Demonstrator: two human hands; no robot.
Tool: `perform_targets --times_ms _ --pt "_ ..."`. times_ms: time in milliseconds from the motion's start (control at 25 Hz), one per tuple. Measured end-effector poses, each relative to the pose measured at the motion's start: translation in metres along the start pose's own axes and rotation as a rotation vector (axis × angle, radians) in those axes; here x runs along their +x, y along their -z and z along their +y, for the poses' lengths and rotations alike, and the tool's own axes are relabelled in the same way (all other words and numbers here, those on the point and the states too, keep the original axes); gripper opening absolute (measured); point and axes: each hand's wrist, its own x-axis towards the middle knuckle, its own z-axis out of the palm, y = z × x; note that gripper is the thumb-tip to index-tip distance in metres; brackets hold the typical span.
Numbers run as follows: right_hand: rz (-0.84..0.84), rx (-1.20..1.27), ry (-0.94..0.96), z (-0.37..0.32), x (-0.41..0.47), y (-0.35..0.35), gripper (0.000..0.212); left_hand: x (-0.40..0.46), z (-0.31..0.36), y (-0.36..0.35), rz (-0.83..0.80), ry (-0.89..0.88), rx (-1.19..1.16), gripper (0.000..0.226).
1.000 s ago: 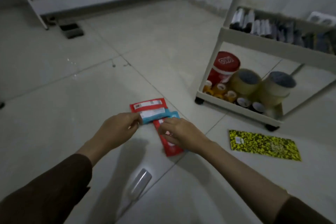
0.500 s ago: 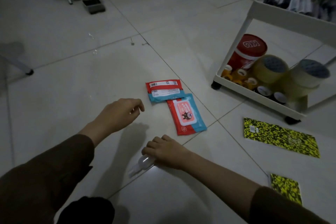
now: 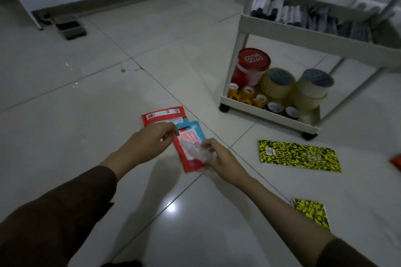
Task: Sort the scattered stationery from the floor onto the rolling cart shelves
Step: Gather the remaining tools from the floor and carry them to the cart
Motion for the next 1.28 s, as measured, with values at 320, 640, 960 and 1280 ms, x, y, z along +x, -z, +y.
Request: perform_targets --times_ms 320,640,960,1280 --pt "0.475 0.441 0.169 -0.057 0.004 0.12 0.034 0.075 0.114 0.015 0.177 -0.362 -0.229 0.026" --pt "0.735 0.194 0.533 -0.166 -0.007 0.267 0.029 0.128 0.252 0.138 0.751 -0.678 -0.164 0.025" --pt "0.924 0.015 0.676 -0.279 -0.01 0.391 0.029 0.168 0.329 0.247 0.907 -0.79 -0.038 0.033" --pt "0.999 -0.001 0.338 -0.31 0.053 0.459 0.03 0.237 0.359 0.299 0.442 -0.529 0.12 0.044"
